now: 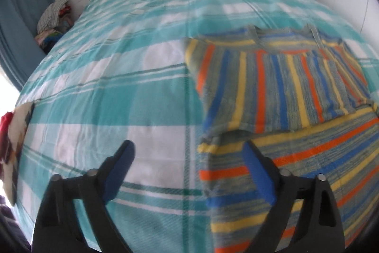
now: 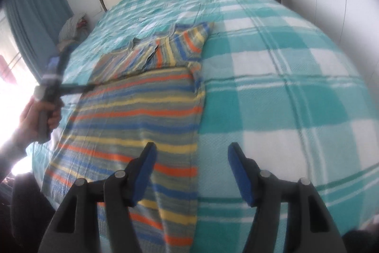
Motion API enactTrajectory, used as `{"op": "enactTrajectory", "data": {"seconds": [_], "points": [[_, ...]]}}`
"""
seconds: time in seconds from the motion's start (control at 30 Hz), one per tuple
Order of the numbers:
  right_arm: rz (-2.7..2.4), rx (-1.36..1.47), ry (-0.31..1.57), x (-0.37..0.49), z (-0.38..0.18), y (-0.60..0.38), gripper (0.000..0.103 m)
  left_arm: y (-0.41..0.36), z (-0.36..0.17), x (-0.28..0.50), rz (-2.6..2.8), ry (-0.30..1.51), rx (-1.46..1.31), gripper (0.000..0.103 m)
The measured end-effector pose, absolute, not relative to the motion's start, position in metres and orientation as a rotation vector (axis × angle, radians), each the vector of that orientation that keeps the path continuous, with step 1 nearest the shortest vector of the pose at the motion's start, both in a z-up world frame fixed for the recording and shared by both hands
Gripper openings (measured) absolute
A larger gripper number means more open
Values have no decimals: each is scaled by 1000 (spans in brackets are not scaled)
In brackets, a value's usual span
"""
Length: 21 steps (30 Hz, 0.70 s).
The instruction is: Fold small clothes
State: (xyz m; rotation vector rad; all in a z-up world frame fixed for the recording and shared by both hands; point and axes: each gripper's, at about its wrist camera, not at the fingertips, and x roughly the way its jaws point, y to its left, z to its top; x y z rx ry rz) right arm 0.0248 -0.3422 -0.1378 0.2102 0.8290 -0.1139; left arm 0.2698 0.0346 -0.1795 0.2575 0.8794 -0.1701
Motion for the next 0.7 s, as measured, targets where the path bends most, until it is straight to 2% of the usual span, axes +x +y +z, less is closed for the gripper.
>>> {"op": "enactTrajectory", "data": {"seconds": [0.07, 0.1, 0.23, 0.4, 0.53, 0.63, 0.7], "points": [[-185, 129, 806, 45, -123, -361, 77, 61, -171, 281, -116, 857, 203, 103], [-223, 97, 797, 58, -118, -372, 77, 73, -170, 290, -79, 861, 188, 103], [-337, 65, 789, 116, -123, -419, 78, 112, -183, 325, 63, 867, 120, 102], [-491, 164, 799, 169, -151, -478, 78, 144, -235, 356, 156, 977, 145, 103], [-543, 207, 856, 185, -184, -497, 79, 165, -245, 341, 85, 889, 7, 103], [-546, 181, 862, 184, -206, -497, 103, 164, -244, 341, 82, 889, 4, 103], [-557, 165, 852, 182, -209, -494, 103, 164, -244, 341, 81, 888, 2, 103]]}}
